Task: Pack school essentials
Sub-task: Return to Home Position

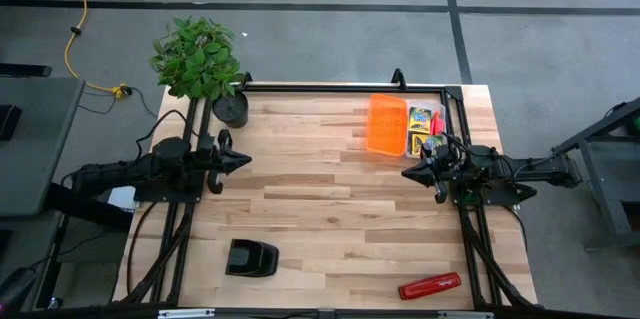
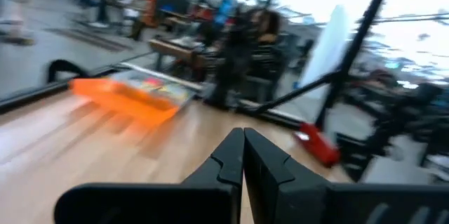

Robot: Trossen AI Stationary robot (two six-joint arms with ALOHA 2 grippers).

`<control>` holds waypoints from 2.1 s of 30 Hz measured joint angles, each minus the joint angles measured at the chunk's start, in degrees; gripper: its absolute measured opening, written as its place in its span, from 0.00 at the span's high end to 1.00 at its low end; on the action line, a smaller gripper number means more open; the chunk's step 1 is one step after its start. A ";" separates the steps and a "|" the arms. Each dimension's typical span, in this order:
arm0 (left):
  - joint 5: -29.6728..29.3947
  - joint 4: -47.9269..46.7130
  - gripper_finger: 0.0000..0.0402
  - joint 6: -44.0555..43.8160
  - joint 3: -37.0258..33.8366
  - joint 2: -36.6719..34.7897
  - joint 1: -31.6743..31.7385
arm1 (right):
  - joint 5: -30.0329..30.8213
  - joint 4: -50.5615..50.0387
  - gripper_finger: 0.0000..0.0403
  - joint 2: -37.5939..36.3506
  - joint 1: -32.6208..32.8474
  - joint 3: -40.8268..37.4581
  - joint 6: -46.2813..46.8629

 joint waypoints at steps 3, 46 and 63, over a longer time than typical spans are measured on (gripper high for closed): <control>0.03 2.86 1.00 0.16 0.00 0.20 -4.71 | 0.00 -0.02 1.00 0.00 0.00 0.00 0.00; -7.46 -1.95 1.00 15.01 -0.03 0.46 -18.54 | 0.00 -0.06 1.00 0.00 0.00 0.02 0.00; -7.47 -1.94 1.00 15.01 -0.05 0.47 -18.53 | -0.06 0.14 1.00 -1.43 -0.25 -0.02 0.02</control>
